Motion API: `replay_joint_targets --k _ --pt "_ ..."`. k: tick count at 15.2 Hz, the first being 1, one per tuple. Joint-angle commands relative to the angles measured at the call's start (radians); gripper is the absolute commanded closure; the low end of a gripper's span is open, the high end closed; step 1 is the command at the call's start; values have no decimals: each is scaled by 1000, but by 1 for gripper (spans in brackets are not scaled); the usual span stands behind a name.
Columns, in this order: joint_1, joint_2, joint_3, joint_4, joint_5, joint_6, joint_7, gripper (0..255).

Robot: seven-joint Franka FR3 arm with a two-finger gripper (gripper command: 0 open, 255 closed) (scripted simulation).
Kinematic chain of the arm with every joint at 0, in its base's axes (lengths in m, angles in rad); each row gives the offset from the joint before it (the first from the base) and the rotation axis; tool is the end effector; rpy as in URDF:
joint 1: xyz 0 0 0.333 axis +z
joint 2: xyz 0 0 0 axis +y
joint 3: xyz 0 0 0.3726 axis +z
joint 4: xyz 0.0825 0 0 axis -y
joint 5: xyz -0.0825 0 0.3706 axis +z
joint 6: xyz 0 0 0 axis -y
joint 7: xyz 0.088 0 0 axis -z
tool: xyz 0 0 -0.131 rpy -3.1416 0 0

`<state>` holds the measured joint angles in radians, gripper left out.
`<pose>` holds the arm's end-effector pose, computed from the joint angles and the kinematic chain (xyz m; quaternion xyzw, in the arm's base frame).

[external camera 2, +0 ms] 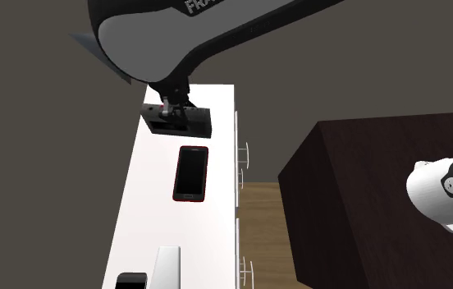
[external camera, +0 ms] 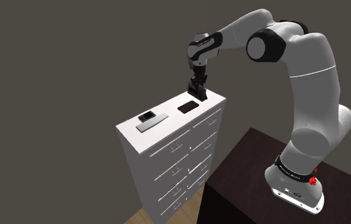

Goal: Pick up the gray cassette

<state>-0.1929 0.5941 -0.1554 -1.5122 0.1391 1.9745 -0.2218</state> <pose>0.6757 -0.2122 0.3396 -0.9944 0.0839 0.0542 0.0346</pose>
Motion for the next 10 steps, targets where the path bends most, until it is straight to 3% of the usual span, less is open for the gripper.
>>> replay_joint_targets --k 1,10 --pt "1 -7 -1 15 -2 -21 3 255" --pt "1 -42 -5 57 -9 -98 10 255"
